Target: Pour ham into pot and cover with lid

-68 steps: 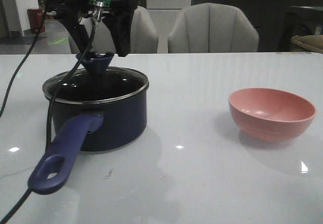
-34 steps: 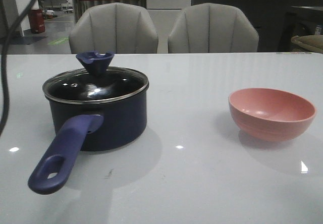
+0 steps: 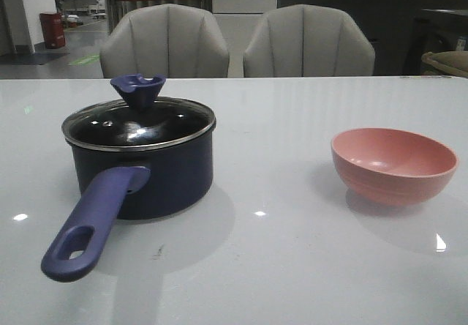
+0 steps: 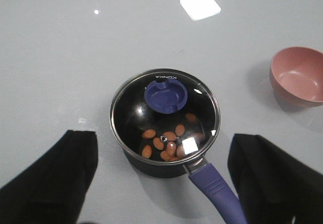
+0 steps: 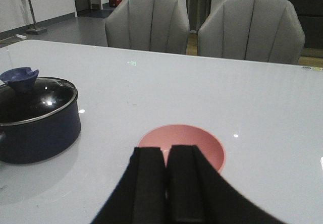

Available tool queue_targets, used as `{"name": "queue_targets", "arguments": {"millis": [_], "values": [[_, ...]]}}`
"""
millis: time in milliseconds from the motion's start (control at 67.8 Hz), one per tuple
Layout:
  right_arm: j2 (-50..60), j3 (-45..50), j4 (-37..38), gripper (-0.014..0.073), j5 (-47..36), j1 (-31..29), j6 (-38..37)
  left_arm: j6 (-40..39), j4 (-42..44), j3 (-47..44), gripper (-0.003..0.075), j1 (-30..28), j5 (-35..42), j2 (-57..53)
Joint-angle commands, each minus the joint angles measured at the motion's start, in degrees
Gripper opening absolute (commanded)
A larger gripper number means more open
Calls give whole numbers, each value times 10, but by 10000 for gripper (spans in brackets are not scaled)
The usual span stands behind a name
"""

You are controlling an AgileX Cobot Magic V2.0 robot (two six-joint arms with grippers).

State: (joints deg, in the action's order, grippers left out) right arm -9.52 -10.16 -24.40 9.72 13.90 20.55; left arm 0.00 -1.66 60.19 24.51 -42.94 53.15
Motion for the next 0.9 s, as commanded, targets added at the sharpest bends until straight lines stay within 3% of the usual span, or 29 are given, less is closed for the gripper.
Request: {"name": "queue_targets", "arguments": {"millis": [0,251,354,605,885], "values": [[-5,-16,-4,149,-42,0,7,0,5,-46,571,3,80,-75],[-5,-16,-4,149,-42,0,7,0,5,-201,549,3,175,-259],[-5,-16,-4,149,-42,0,7,0,9,-260,455,3,205,-329],[-5,-16,-4,149,-42,0,7,0,13,-347,102,3,251,-414],[-5,-16,-4,149,-42,0,7,0,13,-357,113,3,247,-417]]}}
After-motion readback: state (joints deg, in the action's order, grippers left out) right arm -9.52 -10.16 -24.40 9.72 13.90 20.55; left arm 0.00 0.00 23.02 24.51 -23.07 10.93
